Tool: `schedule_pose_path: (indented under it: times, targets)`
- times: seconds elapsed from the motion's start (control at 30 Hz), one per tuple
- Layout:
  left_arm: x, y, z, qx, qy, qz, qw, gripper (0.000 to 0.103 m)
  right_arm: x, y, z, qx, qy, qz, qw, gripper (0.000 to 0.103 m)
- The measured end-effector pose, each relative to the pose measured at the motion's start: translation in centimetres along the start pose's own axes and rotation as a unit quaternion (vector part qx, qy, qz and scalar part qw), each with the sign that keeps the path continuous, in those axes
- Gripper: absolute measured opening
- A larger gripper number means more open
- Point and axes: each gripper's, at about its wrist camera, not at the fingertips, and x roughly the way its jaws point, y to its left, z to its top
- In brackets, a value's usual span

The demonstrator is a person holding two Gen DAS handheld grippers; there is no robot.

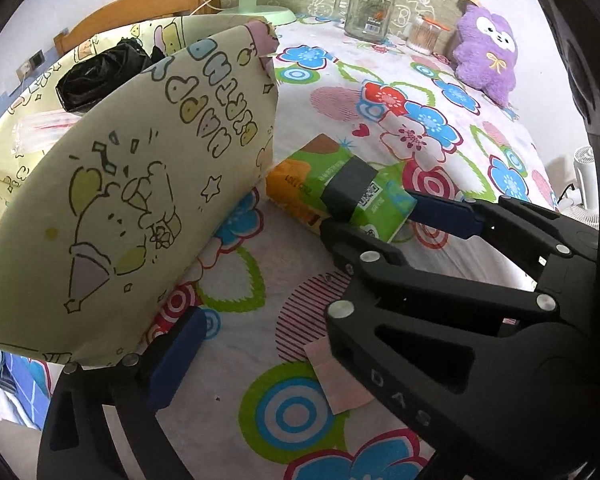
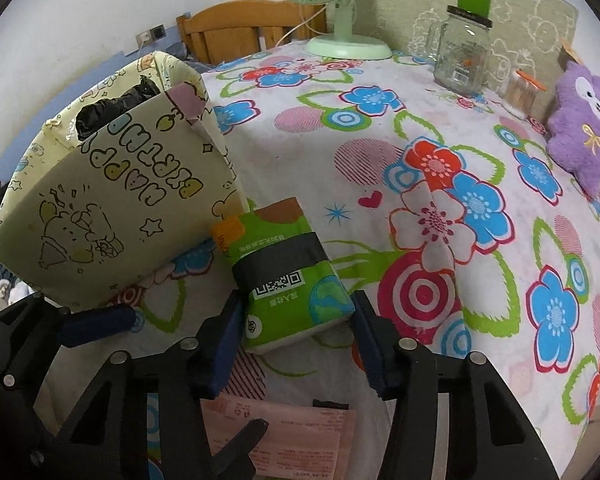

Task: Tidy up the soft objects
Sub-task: 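Grasp the green tissue pack with the right tool while the left tool approaches the pink slip, then grasp the pink paper slip with the left tool while the right tool holds the tissue pack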

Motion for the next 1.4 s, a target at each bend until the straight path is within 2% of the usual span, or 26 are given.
schedule_pose_path:
  times: [0.4, 0.7, 0.93, 1.4]
  targets:
    - [-0.7, -2.1, -1.0, 0.075, -0.004, -0.020, 0.9970, 0.099, -2.8, -1.0, -2.9, 0.068, -0.024, -0.058, 0.996, 0.051]
    - [-1.6, -4.0, -2.1, 0.144, -0.025, -0.025, 0.9890, 0.098, -5.6, -1.4, -5.6, 0.115, -0.045, -0.106, 0.987, 0.051]
    - [-2.1, -4.9, -3.2, 0.181, -0.028, -0.022, 0.9829, 0.098, -7.3, -1.9, -7.9, 0.153, -0.052, -0.118, 0.980, 0.052]
    - [-2.4, -5.0, -5.4, 0.211, -0.020, -0.011, 0.9773, 0.098, -9.2, -1.1, -11.5, 0.182, -0.053, -0.127, 0.974, 0.052]
